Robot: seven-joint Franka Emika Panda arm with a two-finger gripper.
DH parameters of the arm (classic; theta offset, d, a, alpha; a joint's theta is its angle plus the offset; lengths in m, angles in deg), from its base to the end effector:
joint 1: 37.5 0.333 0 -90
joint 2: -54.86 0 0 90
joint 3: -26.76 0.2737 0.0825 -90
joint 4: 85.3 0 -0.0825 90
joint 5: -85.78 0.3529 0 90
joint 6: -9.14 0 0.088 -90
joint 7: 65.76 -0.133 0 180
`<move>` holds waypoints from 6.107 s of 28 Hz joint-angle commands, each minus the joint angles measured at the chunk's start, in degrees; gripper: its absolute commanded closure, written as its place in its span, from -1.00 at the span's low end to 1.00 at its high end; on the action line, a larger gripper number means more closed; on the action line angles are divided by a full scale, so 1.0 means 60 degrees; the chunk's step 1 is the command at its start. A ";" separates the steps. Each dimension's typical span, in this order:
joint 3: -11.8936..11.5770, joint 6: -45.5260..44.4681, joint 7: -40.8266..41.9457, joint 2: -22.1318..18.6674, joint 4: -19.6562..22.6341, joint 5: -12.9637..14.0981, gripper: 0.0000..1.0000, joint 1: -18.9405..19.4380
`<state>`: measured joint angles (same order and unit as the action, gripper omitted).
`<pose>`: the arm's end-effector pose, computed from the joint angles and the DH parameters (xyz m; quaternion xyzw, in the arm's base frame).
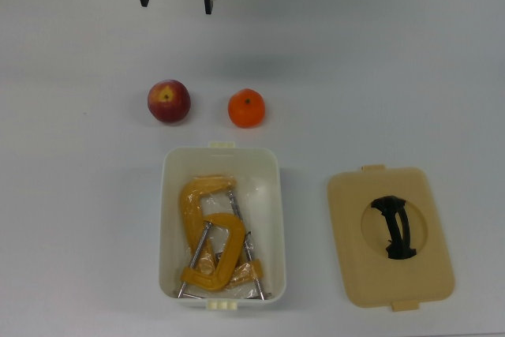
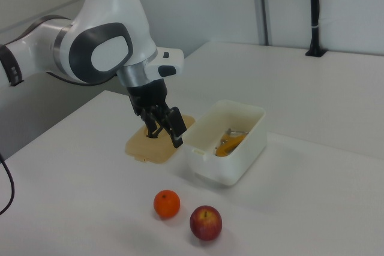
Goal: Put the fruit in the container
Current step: 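Lower the open gripper onto the red apple and close it, then lift the red apple and carry it over the white container, then lower the apple into the container and open the gripper, then move the gripper down onto the orange tangerine and close it, then lift the tangerine and carry it over the container beside the apple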
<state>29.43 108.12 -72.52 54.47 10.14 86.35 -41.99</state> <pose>0.5361 -0.0158 0.5317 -0.9966 0.0754 -0.0340 0.0063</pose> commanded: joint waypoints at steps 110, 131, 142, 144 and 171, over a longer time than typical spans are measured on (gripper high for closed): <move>0.0930 0.3162 -0.0982 0.1049 0.2242 -0.1911 -1.00 0.0792; 0.1194 0.4494 -0.0557 0.2146 0.3328 -0.1896 -1.00 0.0924; 0.1209 0.4817 -0.0586 0.2528 0.3284 -0.1911 -0.52 0.1143; 0.1209 0.4817 -0.0586 0.2498 0.3284 -0.1926 -0.05 0.1143; 0.1004 0.4917 -0.0572 0.2365 -0.0187 -0.2716 0.64 0.0587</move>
<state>35.84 133.55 -77.00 65.60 13.26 73.15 -38.20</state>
